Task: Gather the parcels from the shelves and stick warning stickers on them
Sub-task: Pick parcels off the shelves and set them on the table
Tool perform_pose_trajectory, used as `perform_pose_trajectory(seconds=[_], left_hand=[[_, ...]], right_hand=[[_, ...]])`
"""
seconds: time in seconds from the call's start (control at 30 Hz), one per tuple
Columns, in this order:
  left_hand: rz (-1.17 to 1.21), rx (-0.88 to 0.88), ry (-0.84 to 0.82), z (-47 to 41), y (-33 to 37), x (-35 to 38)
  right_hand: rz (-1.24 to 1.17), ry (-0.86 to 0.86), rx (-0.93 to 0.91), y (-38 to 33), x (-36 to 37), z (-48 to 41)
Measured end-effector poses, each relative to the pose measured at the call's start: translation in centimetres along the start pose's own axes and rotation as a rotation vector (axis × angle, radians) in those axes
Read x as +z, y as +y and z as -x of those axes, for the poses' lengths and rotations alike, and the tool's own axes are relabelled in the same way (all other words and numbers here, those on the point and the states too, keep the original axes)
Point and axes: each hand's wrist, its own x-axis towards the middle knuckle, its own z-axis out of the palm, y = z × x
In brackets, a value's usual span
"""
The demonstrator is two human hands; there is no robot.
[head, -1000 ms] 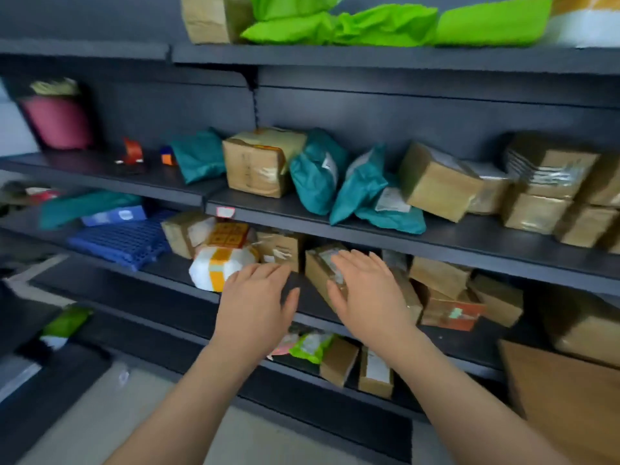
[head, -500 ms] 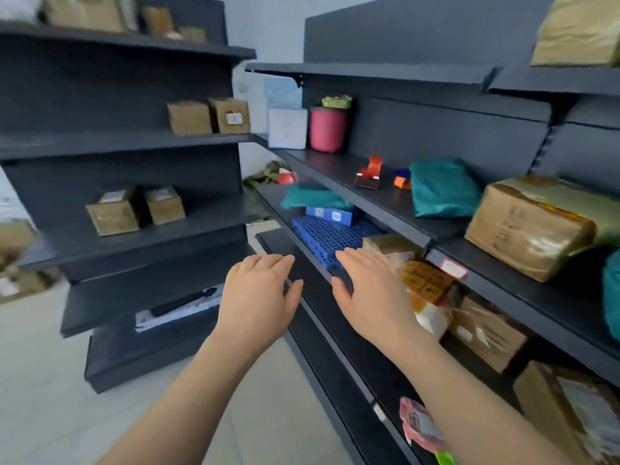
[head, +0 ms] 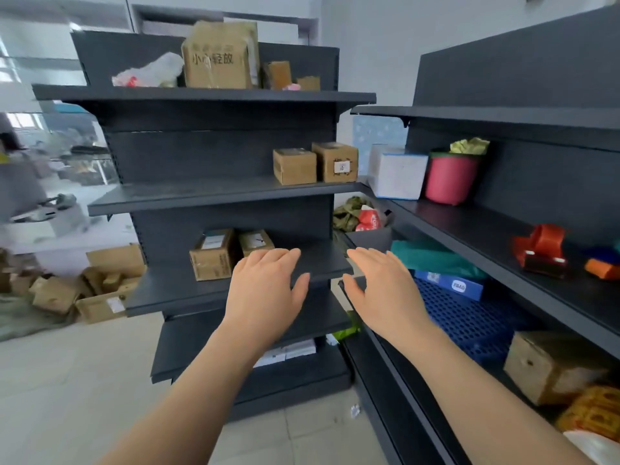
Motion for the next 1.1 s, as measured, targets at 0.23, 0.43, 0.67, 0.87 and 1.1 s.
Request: perform_pose_trajectory(seconds=[0.23, 0.43, 0.67, 0.87, 1.1], left_hand=[[-0.008, -0.060, 0.028, -9.6, -5.6, 3.4], [-0.033, -0.087, 0.041, -19.1, -8.3, 7.5], [-0.014, -0.152, 0.067, -29.5, -10.6, 12.7], [0.004, -0.167, 0.046, -37.7, -13.2, 16.3], [0.035, -0.154, 0.013, -47.3, -17.5, 20.5]], right_hand=[[-0.020, -0.002, -0.025, 1.2, 5.0, -11.2], [-0.026, 0.033, -0.051, 4.2, 8.9, -21.5], [-0.041, 0.028, -0.107, 8.1, 13.3, -33.0], [-0.053, 0.005, -0.076, 10.5, 17.6, -41.5], [-0.050, -0.009, 0.012, 10.9, 21.9, -50.1]])
